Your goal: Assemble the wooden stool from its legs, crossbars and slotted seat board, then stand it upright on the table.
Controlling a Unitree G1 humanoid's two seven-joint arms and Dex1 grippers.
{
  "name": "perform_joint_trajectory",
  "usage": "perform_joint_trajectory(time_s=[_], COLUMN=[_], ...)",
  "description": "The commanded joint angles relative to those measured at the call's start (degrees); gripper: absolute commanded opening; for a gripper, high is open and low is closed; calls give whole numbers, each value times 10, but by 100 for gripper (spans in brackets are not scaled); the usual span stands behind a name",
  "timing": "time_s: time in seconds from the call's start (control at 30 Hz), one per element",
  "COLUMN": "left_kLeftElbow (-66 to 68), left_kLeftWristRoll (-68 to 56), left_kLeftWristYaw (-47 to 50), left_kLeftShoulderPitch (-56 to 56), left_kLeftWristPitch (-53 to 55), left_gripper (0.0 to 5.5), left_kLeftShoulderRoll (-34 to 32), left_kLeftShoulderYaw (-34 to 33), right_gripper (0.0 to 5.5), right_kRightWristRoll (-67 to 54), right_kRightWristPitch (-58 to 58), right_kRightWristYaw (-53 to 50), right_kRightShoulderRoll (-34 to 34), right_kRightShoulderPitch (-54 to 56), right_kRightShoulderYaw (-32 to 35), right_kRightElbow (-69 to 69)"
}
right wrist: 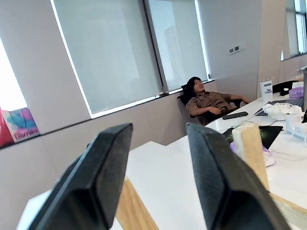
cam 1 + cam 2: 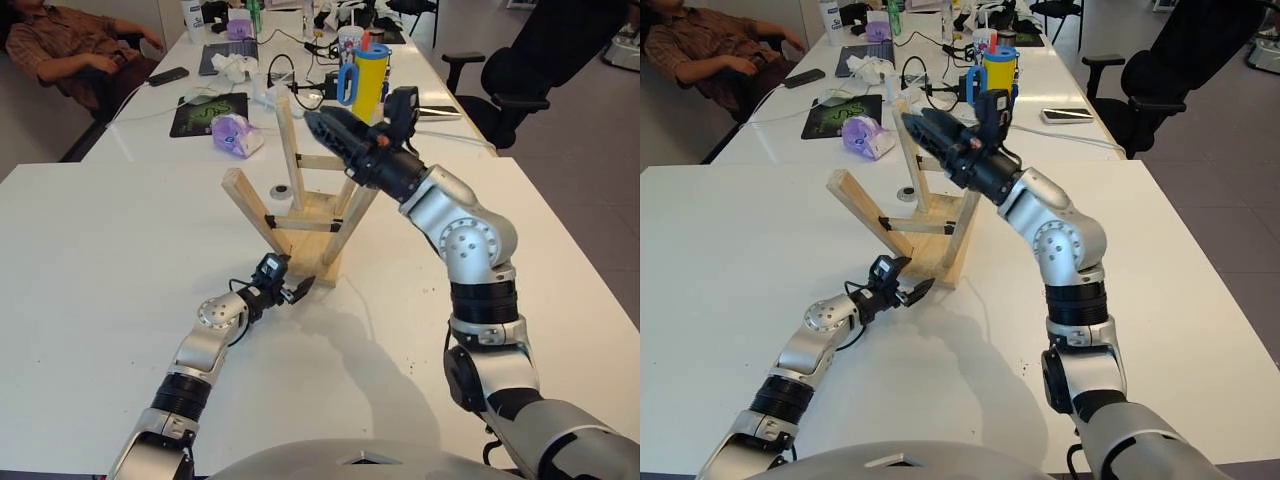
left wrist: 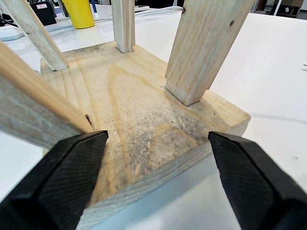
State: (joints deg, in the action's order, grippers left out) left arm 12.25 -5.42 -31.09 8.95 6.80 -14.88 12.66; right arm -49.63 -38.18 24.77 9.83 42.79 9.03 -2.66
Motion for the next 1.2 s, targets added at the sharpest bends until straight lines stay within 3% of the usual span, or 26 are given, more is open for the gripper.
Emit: perform_joint_trajectory(time_s=[0.03, 0.13, 0.2, 0.27, 0.33, 0.47, 0.6, 0.73, 0.83, 0.9, 1.0, 1.07, 1.2], left_kLeftElbow=[59, 53, 50, 49, 53, 44, 51, 49, 48, 48, 54, 60, 50], left_kLeftWristRoll=[22, 18, 18, 19, 21, 19, 21, 20, 19, 19, 20, 21, 16], left_kLeftWristYaw=[11, 13, 14, 15, 9, 12, 13, 14, 16, 18, 20, 19, 28], left_kLeftShoulderPitch=[-41, -48, -50, -48, -38, -48, -46, -46, -47, -47, -41, -31, -40], left_kLeftWristPitch=[62, 65, 66, 69, 72, 75, 76, 78, 79, 81, 83, 84, 83], left_gripper=[393, 393, 393, 393, 393, 393, 393, 393, 393, 393, 393, 393, 393], left_kLeftShoulderRoll=[-7, -9, -9, -8, -7, -11, -8, -9, -8, -7, -5, -4, 3], left_kLeftShoulderYaw=[9, 4, 3, 5, 11, 6, 9, 8, 7, 7, 9, 10, 6], right_gripper=[210, 210, 210, 210, 210, 210, 210, 210, 210, 210, 210, 210, 210], right_kRightWristRoll=[-125, -146, -14, 157, 217, 158, 13, -62, -66, 12, 171, 197, 170], right_kRightWristPitch=[-18, -45, -40, -49, -37, 15, 33, 43, 33, 7, -51, -40, 49], right_kRightWristYaw=[-48, -62, -76, -108, -107, -76, -82, -92, -94, -103, -156, -146, -127], right_kRightShoulderRoll=[25, 26, 32, 50, 65, 48, 19, 12, -3, 2, 25, 29, 13], right_kRightShoulderPitch=[102, 66, -45, -179, -258, -156, -19, 36, 7, -60, -191, -235, -154], right_kRightShoulderYaw=[97, 79, -49, -245, -303, -197, -44, 25, 12, -81, -241, -259, -161], right_kRightElbow=[-51, -83, -61, 102, 152, 57, -17, -68, -85, -63, 87, 107, 55])
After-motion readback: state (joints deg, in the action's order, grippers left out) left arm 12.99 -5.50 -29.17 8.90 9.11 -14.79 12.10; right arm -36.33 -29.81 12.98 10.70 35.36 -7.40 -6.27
